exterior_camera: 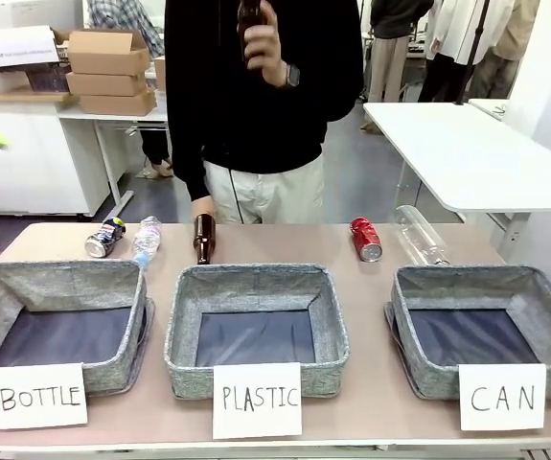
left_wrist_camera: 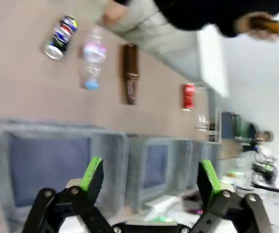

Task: Sort the can waste into the basket.
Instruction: Pick up the can waste from the table and place it in the right Fabric basket.

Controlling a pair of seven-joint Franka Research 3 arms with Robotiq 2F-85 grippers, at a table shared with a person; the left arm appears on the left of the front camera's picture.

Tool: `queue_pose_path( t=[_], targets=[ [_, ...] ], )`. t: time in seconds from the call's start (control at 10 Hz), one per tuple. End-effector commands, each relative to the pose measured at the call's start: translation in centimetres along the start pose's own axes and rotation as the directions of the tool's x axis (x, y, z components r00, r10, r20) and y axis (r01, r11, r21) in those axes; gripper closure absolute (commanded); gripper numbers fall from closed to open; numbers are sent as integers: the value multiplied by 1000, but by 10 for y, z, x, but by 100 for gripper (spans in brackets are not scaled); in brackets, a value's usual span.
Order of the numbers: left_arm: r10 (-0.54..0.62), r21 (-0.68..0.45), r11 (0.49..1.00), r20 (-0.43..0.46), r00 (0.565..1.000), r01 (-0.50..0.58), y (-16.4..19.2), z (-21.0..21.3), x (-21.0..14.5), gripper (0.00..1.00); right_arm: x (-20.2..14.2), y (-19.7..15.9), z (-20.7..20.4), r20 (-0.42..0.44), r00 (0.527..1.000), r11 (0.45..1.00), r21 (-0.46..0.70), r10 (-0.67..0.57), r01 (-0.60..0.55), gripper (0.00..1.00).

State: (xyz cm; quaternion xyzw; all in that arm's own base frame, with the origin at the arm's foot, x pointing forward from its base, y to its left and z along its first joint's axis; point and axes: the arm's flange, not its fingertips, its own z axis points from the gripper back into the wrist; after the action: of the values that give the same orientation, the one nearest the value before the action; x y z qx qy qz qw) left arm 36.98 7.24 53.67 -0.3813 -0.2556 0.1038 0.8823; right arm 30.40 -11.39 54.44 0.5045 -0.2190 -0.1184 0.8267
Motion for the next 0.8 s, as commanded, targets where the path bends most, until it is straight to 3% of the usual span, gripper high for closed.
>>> queue_pose_path(
  t=[0.0,0.1,0.2,0.3,0.4,0.5,0.6,0.7],
  targets=[
    [-89,201,975,-23,996,91,6,-50,44,0,4,1,0,6,1000,999,25,27,-27,0],
    [-143,308,941,-18,990,141,8,-77,54,0,4,1,0,6,1000,999,25,27,-27,0],
    [-100,264,960,0,995,97,10,-85,65,0,4,1,0,6,1000,999,25,27,-27,0],
    [14,170,985,-56,998,-5,6,-72,66,0,4,1,0,6,1000,999,25,27,-27,0],
    [-145,261,955,-10,989,142,4,-91,51,0,4,1,0,6,1000,999,25,27,-27,0],
    [-100,252,962,-22,995,103,11,-99,60,0,4,1,0,6,1000,999,25,27,-27,0],
    [-107,6,994,-80,991,108,-4,-32,35,0,4,1,0,6,1000,999,25,27,-27,0],
    [-163,-128,977,61,985,170,-13,50,6,0,4,1,0,6,1000,999,25,27,-27,0]
  ],
)
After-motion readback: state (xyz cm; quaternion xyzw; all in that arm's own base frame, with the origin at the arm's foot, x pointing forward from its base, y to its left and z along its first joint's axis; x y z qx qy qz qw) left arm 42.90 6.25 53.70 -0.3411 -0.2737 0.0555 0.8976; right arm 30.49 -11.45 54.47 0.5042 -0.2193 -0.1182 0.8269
